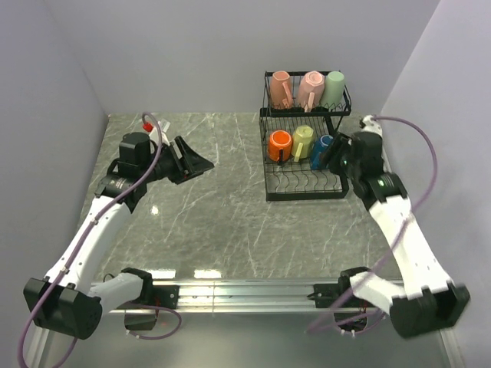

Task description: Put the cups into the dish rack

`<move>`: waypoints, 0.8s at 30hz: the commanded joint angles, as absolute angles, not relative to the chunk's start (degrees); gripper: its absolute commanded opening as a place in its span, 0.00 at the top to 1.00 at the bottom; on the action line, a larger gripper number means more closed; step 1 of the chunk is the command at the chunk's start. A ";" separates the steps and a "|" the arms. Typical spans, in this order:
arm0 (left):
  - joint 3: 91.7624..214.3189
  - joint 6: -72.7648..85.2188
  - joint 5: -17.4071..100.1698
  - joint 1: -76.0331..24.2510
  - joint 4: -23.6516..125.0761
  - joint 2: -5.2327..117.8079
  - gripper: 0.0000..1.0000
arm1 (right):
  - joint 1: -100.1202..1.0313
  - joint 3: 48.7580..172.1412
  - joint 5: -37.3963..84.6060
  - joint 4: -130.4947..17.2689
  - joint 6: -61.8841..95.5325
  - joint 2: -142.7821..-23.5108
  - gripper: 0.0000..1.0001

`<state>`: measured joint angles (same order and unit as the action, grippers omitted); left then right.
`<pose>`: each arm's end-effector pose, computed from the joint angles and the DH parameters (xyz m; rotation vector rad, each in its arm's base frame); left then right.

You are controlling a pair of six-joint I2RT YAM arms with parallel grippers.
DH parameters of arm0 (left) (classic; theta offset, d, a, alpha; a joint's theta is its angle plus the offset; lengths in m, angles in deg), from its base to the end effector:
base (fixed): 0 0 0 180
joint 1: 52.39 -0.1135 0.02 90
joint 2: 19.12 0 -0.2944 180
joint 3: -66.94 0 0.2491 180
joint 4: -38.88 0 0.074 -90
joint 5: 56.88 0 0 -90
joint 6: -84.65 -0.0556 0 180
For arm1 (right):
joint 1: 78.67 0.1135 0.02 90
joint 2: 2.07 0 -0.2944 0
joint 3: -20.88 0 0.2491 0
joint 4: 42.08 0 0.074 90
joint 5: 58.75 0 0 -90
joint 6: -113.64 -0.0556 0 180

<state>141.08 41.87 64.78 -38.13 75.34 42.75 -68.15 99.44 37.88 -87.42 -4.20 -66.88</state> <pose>0.2208 -0.0862 0.3763 -0.2274 2.1336 -1.2123 0.2438 0.0387 0.3714 0.3887 2.0945 0.2745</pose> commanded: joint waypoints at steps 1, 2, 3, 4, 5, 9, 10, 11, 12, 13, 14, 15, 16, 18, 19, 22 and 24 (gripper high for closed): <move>141.77 40.79 65.99 -37.01 73.47 43.81 0.35 | -67.42 97.05 32.48 -87.57 -4.40 -55.90 0.33; 142.30 40.44 65.99 -36.75 73.56 45.03 0.35 | -67.51 96.43 32.22 -88.53 -4.49 -53.94 0.33; 143.44 40.26 65.99 -36.40 73.47 45.48 0.35 | -67.51 95.99 31.86 -88.80 -4.49 -51.92 0.33; 144.15 40.00 65.99 -35.79 73.56 46.09 0.35 | -67.51 95.64 31.43 -89.32 -4.49 -48.51 0.33; 144.76 39.48 65.90 -35.34 73.56 47.23 0.35 | -67.51 94.85 30.73 -90.37 -4.57 -46.73 0.33; 148.62 38.68 65.99 -33.85 73.38 50.31 0.33 | -67.42 92.91 28.08 -92.31 -5.63 -38.03 0.33; 149.16 38.59 66.25 -33.50 73.12 50.84 0.32 | -67.51 92.65 27.73 -92.66 -6.06 -34.79 0.33; 149.77 38.24 66.25 -33.32 72.94 51.71 0.31 | -67.51 91.95 27.56 -92.93 -6.24 -33.20 0.33; 151.00 37.98 65.99 -33.14 73.03 52.16 0.29 | -67.42 91.51 27.64 -93.11 -6.51 -31.70 0.33; 151.79 37.63 65.38 -32.88 73.64 52.60 0.23 | -67.51 91.16 27.56 -93.11 -6.86 -28.90 0.33; 152.67 36.67 64.77 -32.70 74.08 53.30 0.15 | -67.51 90.37 27.82 -93.19 -6.95 -27.74 0.32; 154.51 36.14 64.15 -32.53 74.52 53.74 0.09 | -67.51 90.01 27.99 -93.37 -7.03 -26.60 0.32; 155.57 35.61 63.01 -32.53 75.74 54.26 0.08 | -67.51 89.84 28.25 -93.37 -7.21 -24.76 0.31; 158.72 34.20 61.26 -32.53 77.07 55.50 0.03 | -67.42 89.40 28.96 -94.34 -7.56 -23.43 0.30; 159.79 33.42 59.59 -32.53 77.94 56.20 0.03 | -67.60 89.13 28.96 -94.25 -7.56 -22.47 0.30; 164.01 31.48 54.77 -32.53 79.44 56.91 0.01 | -67.51 88.69 28.79 -94.60 -8.18 -22.19 0.28; 166.03 30.51 52.55 -32.53 79.36 56.73 0.01 | -67.51 88.69 28.61 -94.60 -9.05 -23.06 0.26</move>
